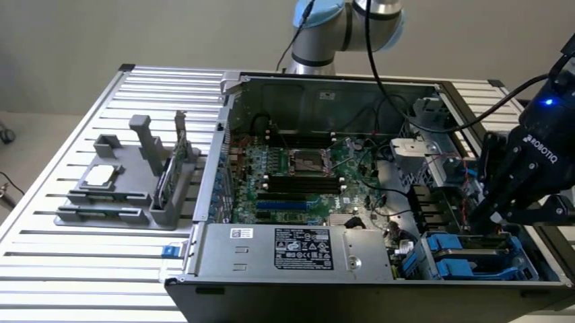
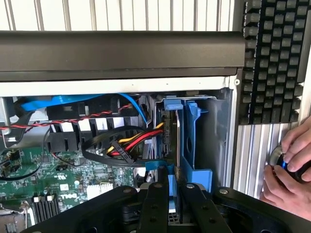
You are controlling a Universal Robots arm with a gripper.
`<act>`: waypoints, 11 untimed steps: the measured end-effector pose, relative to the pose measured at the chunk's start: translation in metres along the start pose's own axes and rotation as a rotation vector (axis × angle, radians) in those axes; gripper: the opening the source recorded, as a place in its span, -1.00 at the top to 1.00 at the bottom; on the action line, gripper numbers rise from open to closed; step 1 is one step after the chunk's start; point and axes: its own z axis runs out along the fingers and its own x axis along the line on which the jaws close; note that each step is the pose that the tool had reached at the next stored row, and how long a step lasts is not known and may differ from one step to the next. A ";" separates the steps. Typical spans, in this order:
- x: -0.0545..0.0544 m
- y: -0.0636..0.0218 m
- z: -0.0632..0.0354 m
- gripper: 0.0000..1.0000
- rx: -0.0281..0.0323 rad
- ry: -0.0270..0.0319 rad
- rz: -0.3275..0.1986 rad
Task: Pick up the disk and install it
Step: 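Insert the second disk wire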
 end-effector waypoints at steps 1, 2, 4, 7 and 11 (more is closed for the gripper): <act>-0.001 0.0002 0.0011 0.68 -0.0003 0.0025 -0.003; -0.001 0.0004 0.0025 0.68 -0.0006 0.0064 -0.007; -0.001 0.0007 0.0046 0.68 -0.0011 0.0133 -0.013; -0.002 0.0010 0.0072 0.68 -0.0017 0.0263 -0.023; -0.003 0.0015 0.0098 0.68 -0.0022 0.0406 -0.031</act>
